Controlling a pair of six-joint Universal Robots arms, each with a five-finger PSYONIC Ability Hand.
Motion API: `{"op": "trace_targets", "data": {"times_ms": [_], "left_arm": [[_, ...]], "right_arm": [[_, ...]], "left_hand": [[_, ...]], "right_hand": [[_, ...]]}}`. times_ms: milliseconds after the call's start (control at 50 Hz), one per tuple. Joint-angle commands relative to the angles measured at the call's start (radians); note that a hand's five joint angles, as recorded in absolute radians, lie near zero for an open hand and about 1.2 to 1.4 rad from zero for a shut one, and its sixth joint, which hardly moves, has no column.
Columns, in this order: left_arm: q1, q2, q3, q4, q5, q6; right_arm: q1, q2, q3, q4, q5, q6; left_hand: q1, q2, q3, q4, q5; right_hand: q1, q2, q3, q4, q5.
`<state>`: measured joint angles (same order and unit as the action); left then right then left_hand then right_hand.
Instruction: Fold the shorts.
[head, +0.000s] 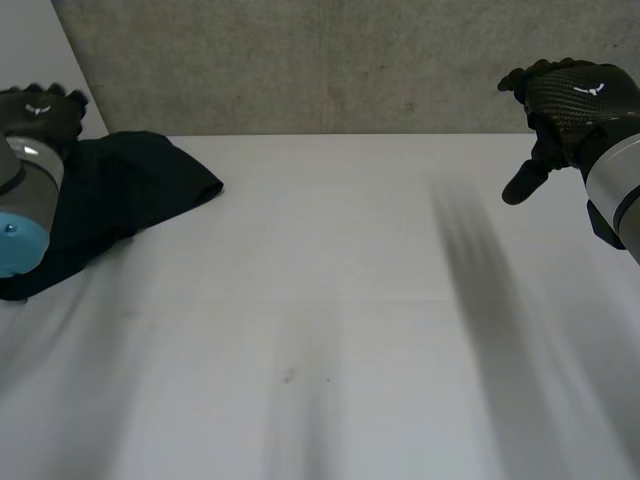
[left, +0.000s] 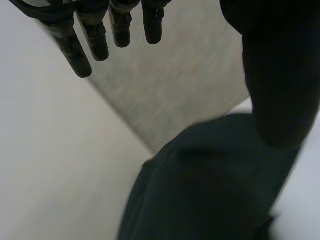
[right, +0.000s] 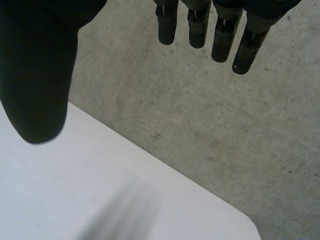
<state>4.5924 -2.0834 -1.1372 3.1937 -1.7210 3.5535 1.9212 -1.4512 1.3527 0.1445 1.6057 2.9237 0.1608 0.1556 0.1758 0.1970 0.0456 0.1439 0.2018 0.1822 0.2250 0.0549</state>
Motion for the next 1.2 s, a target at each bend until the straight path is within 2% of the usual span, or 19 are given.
{"op": "trace_targets", "data": {"times_ms": [20,180,260,280,360,420,520,600,640,700,740,760,780,900,1080,1200], "left_arm": [[0.109,-0.251,0.126,0.034,-0.003,0.162],[0.163,-0.368,0.197,0.034,-0.006,0.240],[0.166,-0.374,0.206,0.041,0.000,0.245],[0.166,-0.377,0.211,0.045,0.001,0.246],[0.160,-0.383,0.221,0.051,-0.006,0.243],[0.141,-0.382,0.215,0.049,-0.006,0.242],[0.051,-0.353,0.208,0.038,-0.005,0.235],[0.042,-0.336,0.209,0.043,-0.005,0.248],[0.052,-0.330,0.206,0.037,-0.003,0.249],[0.079,-0.328,0.192,0.012,-0.002,0.260],[0.085,-0.323,0.177,-0.017,-0.002,0.272],[0.083,-0.319,0.154,-0.061,-0.005,0.297],[0.079,-0.313,0.143,-0.080,-0.006,0.309],[0.091,-0.285,0.105,-0.086,-0.029,0.337],[0.141,-0.325,0.106,0.025,-0.043,0.352],[0.171,-0.359,0.108,0.081,-0.042,0.455]], "right_arm": [[0.001,0.032,0.002,0.000,-0.023,-0.003],[0.005,0.054,0.003,0.000,-0.027,-0.003],[0.012,0.066,0.003,-0.002,-0.029,-0.003],[0.012,0.066,0.003,0.000,-0.027,-0.003],[0.012,0.066,0.003,0.000,-0.029,-0.003],[0.012,0.066,0.003,0.000,-0.029,-0.003],[0.012,0.063,0.003,0.000,-0.029,-0.003],[0.013,0.061,0.003,0.000,-0.030,-0.003],[0.013,0.060,0.003,0.000,-0.030,-0.003],[0.013,0.058,0.005,0.000,-0.030,-0.003],[0.015,0.058,0.005,0.000,-0.030,-0.003],[0.015,0.060,0.005,0.000,-0.030,-0.003],[0.015,0.060,0.005,0.000,-0.030,-0.003],[0.016,0.061,0.005,0.000,-0.030,-0.003],[0.035,0.066,0.008,0.000,-0.030,-0.003],[0.035,0.068,0.011,-0.002,-0.030,-0.004]], "left_hand": [[0.041,0.046,0.026,0.005,-0.018],[0.120,0.125,0.105,0.084,0.061],[0.530,0.536,0.515,0.494,0.471],[0.738,0.743,0.723,0.701,0.678],[1.234,1.239,1.219,1.198,1.175],[1.236,1.241,1.220,1.199,1.176],[1.236,1.241,1.220,1.199,1.176],[1.236,1.241,1.220,1.199,1.176],[1.017,1.022,1.002,0.981,0.958],[0.893,0.898,0.878,0.857,0.834],[0.615,0.620,0.600,0.579,0.556],[0.282,0.287,0.267,0.246,0.223],[0.218,0.223,0.203,0.182,0.158],[0.191,0.196,0.176,0.154,0.131],[0.197,0.202,0.182,0.160,0.137],[0.197,0.202,0.182,0.160,0.137]], "right_hand": [[0.031,-0.027,-0.008,-0.050,-0.055],[0.031,-0.027,-0.008,-0.050,-0.055],[0.031,-0.027,-0.008,-0.050,-0.055],[0.031,-0.027,-0.008,-0.050,-0.055],[0.031,-0.027,-0.008,-0.050,-0.055],[0.031,-0.027,-0.008,-0.050,-0.055],[0.031,-0.027,-0.008,-0.050,-0.055],[0.031,-0.027,-0.008,-0.050,-0.055],[0.031,-0.027,-0.008,-0.050,-0.055],[0.031,-0.027,-0.008,-0.050,-0.055],[0.031,-0.027,-0.008,-0.050,-0.055],[0.031,-0.027,-0.008,-0.050,-0.055],[0.031,-0.027,-0.008,-0.050,-0.055],[0.031,-0.027,-0.008,-0.050,-0.055],[0.031,-0.027,-0.008,-0.050,-0.055],[0.031,-0.027,-0.008,-0.050,-0.055]]}}
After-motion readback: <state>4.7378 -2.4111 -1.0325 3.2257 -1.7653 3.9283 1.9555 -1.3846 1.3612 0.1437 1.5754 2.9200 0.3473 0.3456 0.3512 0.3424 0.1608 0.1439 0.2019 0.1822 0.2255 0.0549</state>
